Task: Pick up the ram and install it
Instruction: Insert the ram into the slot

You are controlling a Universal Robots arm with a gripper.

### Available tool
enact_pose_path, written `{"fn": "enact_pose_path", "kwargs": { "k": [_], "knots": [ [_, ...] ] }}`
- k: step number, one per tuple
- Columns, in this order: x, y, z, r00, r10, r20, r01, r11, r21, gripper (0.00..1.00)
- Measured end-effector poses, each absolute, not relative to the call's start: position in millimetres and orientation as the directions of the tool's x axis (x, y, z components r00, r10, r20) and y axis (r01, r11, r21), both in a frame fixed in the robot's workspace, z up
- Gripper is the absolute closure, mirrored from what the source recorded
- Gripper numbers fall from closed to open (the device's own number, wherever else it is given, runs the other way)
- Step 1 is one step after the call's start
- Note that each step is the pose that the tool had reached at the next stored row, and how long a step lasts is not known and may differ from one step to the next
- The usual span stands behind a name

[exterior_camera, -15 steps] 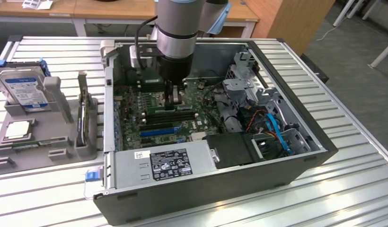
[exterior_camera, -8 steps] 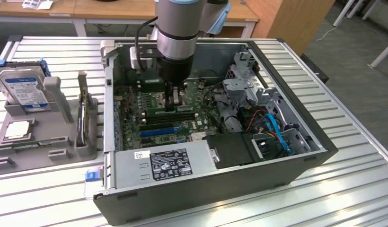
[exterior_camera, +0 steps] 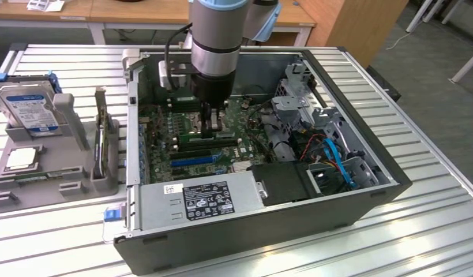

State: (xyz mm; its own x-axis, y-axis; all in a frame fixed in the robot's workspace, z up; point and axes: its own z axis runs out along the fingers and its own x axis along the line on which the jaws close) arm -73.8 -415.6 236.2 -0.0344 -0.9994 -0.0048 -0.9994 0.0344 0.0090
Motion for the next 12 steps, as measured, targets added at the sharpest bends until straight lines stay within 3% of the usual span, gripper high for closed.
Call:
{"fn": "enact_pose_path", "kwargs": {
  "k": [12],
  "knots": [
    [-73.9,-410.9,231.5,-0.034,-0.999,-0.002,-0.999,0.034,0.009,0.88]
  ]
}}
